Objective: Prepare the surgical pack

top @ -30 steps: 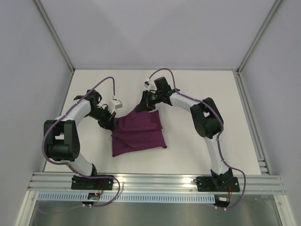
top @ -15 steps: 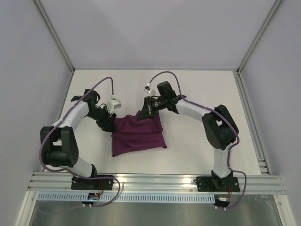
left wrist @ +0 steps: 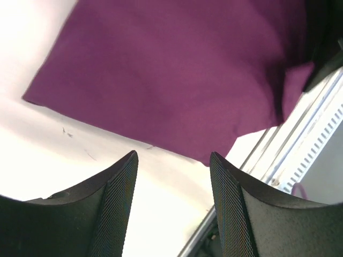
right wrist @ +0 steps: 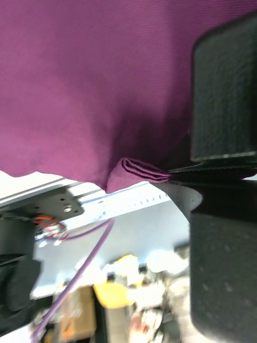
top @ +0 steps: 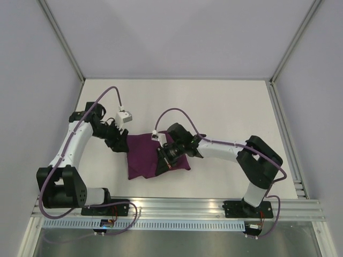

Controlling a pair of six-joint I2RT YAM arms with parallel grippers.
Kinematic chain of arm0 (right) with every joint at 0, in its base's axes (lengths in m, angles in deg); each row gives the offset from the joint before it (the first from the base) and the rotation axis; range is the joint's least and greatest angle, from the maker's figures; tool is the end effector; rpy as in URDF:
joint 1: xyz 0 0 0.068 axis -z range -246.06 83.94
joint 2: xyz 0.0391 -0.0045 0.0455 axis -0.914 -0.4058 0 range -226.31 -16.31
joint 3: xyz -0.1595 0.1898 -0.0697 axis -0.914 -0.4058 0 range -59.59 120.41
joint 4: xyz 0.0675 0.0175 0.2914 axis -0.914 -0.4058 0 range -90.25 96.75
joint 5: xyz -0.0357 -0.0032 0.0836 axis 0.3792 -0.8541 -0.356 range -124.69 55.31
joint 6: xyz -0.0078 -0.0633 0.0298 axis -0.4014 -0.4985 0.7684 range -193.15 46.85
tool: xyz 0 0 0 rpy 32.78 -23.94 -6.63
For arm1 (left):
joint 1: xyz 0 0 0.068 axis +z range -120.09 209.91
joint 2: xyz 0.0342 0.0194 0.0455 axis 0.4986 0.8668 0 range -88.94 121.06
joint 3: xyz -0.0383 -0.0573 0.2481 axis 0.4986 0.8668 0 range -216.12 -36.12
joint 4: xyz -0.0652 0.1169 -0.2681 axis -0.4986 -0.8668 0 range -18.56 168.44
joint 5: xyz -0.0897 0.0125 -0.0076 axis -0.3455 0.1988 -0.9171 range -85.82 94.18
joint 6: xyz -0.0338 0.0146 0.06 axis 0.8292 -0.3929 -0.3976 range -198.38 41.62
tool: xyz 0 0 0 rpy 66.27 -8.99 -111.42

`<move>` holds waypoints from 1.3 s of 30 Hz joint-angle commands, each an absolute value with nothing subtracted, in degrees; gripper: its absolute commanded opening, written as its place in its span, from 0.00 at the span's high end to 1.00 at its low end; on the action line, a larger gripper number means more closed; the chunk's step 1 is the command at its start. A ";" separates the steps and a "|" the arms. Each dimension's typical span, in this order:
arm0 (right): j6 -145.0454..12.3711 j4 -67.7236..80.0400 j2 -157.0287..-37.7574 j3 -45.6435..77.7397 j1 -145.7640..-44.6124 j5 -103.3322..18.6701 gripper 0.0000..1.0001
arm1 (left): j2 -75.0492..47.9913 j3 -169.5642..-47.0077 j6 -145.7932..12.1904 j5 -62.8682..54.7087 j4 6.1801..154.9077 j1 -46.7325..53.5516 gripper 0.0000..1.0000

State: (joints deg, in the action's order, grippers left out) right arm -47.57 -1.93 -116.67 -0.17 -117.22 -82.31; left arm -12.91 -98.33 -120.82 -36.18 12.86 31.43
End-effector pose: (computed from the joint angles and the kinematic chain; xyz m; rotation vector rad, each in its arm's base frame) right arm 0.2131 0.3325 0.1300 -1.0162 2.5140 1.5370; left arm 0.2741 -0.0300 0.2285 0.9920 2.4049 -0.7959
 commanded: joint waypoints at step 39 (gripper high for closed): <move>-66.64 -5.55 -131.71 12.92 -114.75 -56.31 0.89 | -2.97 -108.71 -99.47 -29.12 31.42 27.10 0.36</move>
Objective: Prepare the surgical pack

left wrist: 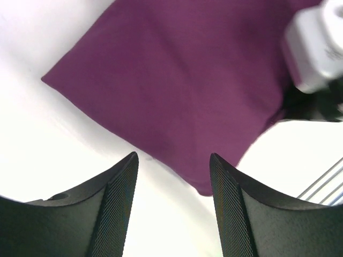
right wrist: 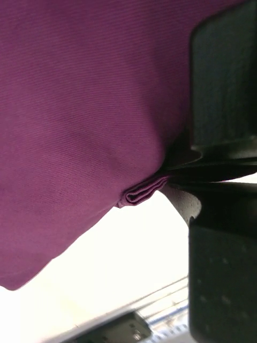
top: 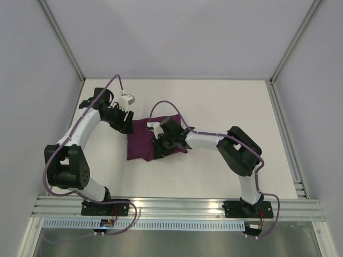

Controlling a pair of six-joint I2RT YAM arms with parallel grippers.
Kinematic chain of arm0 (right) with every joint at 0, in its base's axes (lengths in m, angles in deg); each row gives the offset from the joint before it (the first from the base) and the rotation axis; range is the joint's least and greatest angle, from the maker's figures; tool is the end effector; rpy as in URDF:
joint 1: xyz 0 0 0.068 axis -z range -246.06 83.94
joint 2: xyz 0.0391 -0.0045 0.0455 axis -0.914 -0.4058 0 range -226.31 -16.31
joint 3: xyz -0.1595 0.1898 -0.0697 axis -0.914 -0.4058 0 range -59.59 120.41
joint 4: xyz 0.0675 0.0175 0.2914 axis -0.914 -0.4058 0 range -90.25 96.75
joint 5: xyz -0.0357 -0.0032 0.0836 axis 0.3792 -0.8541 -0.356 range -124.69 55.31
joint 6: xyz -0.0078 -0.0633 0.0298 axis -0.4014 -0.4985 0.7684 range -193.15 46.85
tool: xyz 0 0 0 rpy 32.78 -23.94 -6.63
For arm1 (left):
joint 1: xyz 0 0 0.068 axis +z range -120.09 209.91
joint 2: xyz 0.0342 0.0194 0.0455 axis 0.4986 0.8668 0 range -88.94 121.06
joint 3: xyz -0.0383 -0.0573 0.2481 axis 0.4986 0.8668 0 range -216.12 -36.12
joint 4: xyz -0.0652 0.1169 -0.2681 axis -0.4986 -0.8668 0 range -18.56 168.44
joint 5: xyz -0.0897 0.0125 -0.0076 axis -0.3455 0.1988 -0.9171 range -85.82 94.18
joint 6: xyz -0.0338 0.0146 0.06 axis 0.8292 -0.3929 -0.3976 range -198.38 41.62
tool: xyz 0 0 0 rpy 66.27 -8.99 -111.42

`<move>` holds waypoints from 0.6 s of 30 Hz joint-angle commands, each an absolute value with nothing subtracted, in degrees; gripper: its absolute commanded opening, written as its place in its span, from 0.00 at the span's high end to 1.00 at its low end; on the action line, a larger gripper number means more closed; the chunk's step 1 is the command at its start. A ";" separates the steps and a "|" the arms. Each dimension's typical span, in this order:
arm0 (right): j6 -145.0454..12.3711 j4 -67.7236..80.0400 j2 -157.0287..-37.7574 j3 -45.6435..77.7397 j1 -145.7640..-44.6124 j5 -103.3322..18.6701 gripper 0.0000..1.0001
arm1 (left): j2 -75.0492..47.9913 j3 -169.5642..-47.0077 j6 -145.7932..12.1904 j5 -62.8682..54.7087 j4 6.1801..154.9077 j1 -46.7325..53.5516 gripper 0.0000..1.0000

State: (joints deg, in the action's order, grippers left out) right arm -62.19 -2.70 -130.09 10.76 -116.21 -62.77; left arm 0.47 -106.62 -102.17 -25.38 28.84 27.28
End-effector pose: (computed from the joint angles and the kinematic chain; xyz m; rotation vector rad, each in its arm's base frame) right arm 0.2637 0.3581 0.0884 -1.0959 2.4161 1.0206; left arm 0.3506 -0.0445 0.2104 0.7273 2.5233 -0.5889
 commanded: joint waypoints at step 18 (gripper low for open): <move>-56.48 4.46 -109.32 -7.98 -115.19 -60.62 0.58 | -27.47 -84.39 -119.24 -26.14 47.12 15.32 0.30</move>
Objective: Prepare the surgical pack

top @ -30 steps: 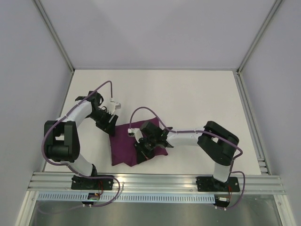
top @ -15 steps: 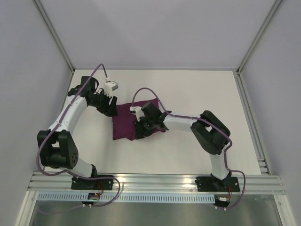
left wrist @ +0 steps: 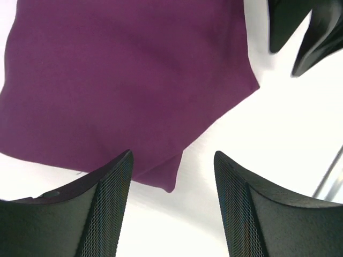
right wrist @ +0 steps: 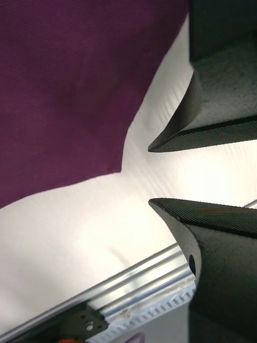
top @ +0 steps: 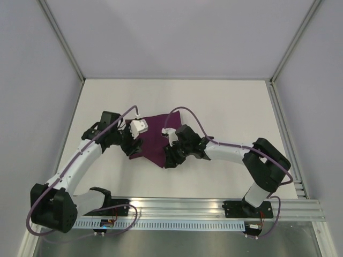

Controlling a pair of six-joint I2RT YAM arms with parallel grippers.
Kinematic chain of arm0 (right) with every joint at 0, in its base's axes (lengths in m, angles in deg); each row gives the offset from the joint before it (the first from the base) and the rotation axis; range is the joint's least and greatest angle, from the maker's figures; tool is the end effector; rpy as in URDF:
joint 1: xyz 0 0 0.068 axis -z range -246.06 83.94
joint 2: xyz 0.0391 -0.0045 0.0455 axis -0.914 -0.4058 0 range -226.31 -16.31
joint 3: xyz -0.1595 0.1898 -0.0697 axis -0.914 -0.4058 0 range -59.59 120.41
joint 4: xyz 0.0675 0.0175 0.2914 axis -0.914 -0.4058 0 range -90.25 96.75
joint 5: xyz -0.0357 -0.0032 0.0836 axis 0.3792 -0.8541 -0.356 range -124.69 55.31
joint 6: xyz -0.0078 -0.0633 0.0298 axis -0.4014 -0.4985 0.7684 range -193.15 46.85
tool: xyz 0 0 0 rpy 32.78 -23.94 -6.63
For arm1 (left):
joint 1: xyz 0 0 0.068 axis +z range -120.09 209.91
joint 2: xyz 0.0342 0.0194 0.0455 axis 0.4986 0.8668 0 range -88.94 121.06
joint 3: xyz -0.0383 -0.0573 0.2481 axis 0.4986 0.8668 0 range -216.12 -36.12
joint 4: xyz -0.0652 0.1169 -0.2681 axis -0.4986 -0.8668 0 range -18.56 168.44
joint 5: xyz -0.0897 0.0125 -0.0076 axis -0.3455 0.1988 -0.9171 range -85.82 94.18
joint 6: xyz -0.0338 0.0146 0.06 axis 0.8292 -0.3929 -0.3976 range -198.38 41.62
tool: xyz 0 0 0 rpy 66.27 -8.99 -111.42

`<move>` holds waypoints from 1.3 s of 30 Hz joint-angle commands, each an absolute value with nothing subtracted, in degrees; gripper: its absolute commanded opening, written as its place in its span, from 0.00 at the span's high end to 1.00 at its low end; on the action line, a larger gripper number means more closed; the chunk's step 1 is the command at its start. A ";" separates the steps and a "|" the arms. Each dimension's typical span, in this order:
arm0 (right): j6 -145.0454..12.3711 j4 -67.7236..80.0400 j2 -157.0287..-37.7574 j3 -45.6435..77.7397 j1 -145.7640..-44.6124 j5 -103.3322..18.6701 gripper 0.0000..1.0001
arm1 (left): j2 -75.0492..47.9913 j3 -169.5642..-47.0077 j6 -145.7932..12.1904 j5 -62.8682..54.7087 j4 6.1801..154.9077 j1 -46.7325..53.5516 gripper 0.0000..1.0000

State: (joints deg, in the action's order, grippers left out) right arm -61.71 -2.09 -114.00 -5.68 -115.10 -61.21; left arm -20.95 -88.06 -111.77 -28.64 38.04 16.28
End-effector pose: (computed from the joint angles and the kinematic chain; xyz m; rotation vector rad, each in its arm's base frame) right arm 0.2277 0.3015 0.1055 -1.0478 2.4260 0.9851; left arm 0.2701 -0.0976 0.2203 1.1600 2.1289 -0.5758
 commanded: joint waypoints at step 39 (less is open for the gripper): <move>-22.62 40.68 -120.37 -16.78 -116.77 -48.75 0.96 | -30.93 -66.52 -132.09 -10.49 62.10 0.11 0.74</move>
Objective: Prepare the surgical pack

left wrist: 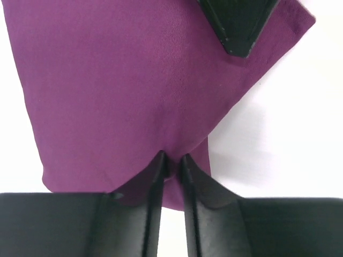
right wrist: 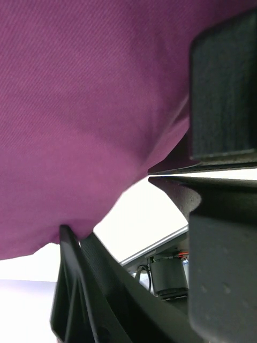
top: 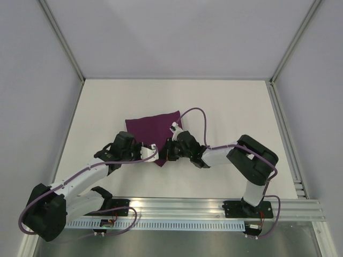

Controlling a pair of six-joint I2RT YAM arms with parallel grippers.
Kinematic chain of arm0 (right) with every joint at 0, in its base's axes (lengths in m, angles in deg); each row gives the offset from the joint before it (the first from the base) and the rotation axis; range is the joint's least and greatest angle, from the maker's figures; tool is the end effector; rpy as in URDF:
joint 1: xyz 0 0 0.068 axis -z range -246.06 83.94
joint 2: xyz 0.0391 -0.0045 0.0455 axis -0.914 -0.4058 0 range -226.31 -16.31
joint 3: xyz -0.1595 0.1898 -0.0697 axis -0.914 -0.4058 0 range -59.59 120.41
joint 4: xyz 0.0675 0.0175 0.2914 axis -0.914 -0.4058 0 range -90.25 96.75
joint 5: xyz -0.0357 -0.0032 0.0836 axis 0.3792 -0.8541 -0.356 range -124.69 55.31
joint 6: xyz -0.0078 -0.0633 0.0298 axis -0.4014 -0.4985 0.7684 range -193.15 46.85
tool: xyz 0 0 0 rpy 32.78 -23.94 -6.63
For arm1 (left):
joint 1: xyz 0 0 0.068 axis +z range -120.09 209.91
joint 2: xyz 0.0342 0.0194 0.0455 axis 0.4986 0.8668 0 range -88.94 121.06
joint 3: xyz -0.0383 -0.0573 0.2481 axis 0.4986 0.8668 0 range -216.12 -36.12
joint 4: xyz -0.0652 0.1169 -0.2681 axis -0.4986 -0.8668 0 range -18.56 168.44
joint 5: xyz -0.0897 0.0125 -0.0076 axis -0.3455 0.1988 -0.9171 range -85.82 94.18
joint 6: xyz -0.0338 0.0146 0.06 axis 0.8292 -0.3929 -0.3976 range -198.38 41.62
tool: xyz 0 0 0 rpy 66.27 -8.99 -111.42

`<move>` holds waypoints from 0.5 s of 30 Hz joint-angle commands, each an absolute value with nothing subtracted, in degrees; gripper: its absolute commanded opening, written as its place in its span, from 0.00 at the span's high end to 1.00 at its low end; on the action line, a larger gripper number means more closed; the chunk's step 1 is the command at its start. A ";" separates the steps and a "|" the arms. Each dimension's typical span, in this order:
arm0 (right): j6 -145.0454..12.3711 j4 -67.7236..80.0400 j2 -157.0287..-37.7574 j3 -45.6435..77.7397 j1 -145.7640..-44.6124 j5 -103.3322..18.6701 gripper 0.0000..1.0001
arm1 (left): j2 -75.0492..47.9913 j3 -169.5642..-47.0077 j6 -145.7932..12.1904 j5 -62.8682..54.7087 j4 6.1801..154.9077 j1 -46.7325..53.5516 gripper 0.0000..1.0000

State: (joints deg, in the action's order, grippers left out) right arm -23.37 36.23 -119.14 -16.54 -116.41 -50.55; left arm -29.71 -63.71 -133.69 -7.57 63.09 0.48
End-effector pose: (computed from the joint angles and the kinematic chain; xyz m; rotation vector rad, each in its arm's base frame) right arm 0.2318 0.3044 0.0738 -0.2014 2.3690 1.2548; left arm 0.2176 -0.1362 0.1327 1.6661 1.6841 -0.0285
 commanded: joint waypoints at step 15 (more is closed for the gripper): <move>-16.46 47.79 -125.30 -11.86 -116.86 -48.06 1.00 | -31.72 -70.92 -125.76 -12.43 60.42 0.11 1.00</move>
